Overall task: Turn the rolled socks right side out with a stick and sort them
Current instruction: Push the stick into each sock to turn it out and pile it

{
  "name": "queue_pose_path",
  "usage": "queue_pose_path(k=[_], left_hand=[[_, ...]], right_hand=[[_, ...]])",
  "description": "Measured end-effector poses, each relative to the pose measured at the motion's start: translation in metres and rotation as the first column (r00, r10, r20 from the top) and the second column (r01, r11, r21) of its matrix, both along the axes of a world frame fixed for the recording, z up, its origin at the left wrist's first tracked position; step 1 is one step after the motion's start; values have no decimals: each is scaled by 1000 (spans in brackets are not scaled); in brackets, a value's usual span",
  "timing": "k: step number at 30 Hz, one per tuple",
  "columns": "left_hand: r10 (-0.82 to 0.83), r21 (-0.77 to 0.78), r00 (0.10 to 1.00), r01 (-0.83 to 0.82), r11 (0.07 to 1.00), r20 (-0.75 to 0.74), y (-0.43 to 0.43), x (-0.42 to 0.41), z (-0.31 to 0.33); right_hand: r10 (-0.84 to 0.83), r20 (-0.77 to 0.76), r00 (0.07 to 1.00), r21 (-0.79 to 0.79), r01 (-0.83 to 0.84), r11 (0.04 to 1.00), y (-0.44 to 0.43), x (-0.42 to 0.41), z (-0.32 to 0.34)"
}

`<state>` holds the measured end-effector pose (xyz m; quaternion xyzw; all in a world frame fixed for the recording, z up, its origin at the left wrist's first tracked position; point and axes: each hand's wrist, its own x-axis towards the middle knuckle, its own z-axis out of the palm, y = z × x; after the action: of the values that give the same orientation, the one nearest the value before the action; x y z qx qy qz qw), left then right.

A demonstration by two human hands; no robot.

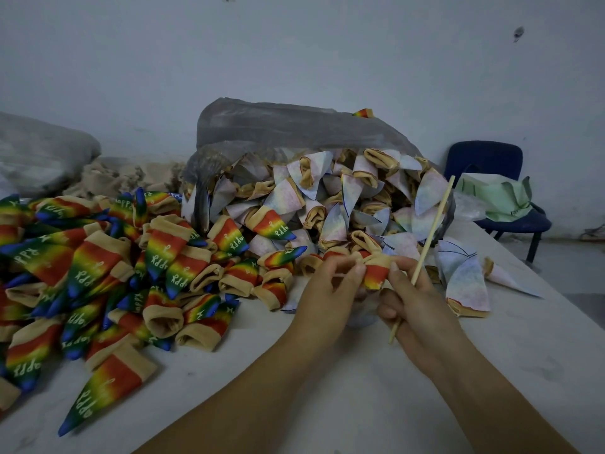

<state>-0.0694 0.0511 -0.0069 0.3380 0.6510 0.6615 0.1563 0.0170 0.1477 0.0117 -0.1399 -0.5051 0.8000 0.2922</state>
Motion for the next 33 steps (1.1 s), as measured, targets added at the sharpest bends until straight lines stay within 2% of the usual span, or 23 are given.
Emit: queue_pose_path(k=[2,4,6,9,11,14,17,19,22,24,26,28,29,31,32,33], left_hand=[[-8,-61,994,15,998,112,-1,-1,-2],[-65,2,946,68,998,317,-2,-2,-1],[-125,96,878,91,991,461,-3,-4,1],[-152,130,856,100,986,495,-2,-7,2],[-117,140,840,50,989,529,-2,-9,3],[-141,254,762,-31,967,632,-2,-15,7],[-314,426,607,-46,903,730,-3,-16,12],[-451,526,514,0,851,730,-5,-14,13],[-482,541,499,32,841,720,-7,-13,13],[-351,437,559,-23,899,751,-5,-13,13],[-112,262,726,-96,960,678,-2,-14,8],[66,142,911,-134,981,407,-5,-12,6],[59,141,972,-93,986,227,-8,-9,7],[-30,100,993,41,994,-114,-7,-4,6],[-64,53,975,77,996,-214,-4,-2,2],[-85,23,964,94,995,-252,-2,0,-1]], right_hand=[[-12,-2,1000,89,12,996,-1,1,-1],[-36,26,999,222,29,975,-2,0,-3],[-93,72,993,357,61,932,-1,-1,-8],[-155,139,978,499,66,864,-2,-3,-13],[-177,152,972,523,73,849,-3,-5,-15],[-197,163,967,498,92,862,-1,-4,-16],[-182,179,967,435,88,896,0,-5,-16],[-156,174,972,376,81,923,0,-7,-15],[-60,133,989,222,30,975,1,-7,-13],[16,112,994,98,-27,995,2,-5,-12],[47,106,993,38,-51,998,3,-4,-12],[56,102,993,29,-59,998,2,-4,-10],[62,102,993,36,-66,997,2,-4,-10],[67,131,989,64,-76,995,2,-4,-10],[66,156,986,77,-79,994,2,-4,-10],[69,176,982,90,-86,992,2,-3,-10]])
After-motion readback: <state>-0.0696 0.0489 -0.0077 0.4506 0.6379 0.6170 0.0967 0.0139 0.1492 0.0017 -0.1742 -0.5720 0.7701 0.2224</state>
